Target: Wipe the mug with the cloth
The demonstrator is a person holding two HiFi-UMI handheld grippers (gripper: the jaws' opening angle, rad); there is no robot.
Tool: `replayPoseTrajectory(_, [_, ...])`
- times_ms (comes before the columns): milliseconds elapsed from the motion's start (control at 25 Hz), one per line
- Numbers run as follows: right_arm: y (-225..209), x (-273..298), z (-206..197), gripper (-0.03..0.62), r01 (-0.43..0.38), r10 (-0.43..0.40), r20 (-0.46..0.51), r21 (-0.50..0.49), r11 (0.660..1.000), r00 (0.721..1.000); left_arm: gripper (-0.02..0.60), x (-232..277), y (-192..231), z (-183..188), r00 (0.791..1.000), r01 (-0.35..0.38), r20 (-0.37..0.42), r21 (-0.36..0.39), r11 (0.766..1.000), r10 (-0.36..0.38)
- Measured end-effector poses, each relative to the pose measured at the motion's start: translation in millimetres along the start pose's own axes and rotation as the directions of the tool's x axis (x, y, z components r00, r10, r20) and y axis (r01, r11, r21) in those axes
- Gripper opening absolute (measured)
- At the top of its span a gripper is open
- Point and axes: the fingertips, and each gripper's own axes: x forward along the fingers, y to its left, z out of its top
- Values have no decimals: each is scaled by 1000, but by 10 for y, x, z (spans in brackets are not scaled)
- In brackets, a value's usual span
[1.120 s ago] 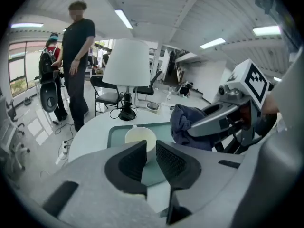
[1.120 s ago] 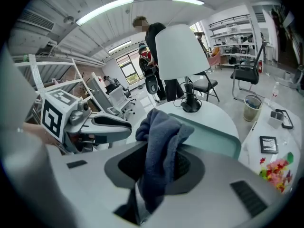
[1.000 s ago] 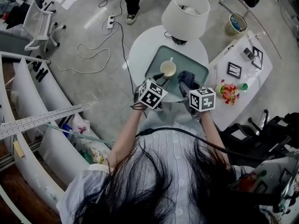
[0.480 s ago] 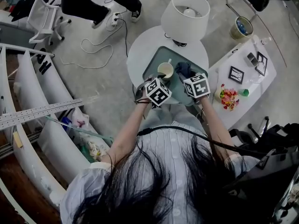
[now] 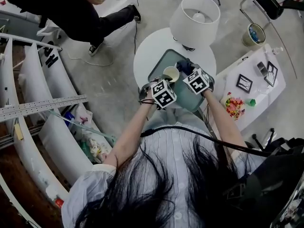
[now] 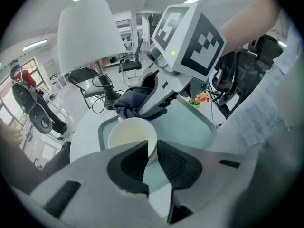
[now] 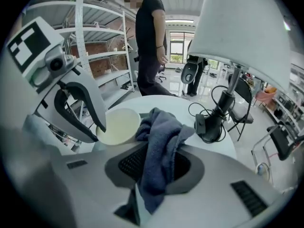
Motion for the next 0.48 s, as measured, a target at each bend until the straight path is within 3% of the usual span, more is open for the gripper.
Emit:
replayPoseTrajectory(160, [42, 43, -8, 94, -26, 26, -4, -49, 998, 1000, 60, 7, -25, 11, 1000, 8, -8, 32, 999, -8])
replayPoseTrajectory(480, [163, 51, -70, 94, -39, 39, 3, -37, 999, 999, 49, 9, -39, 48, 1000, 19, 12, -26, 999, -19])
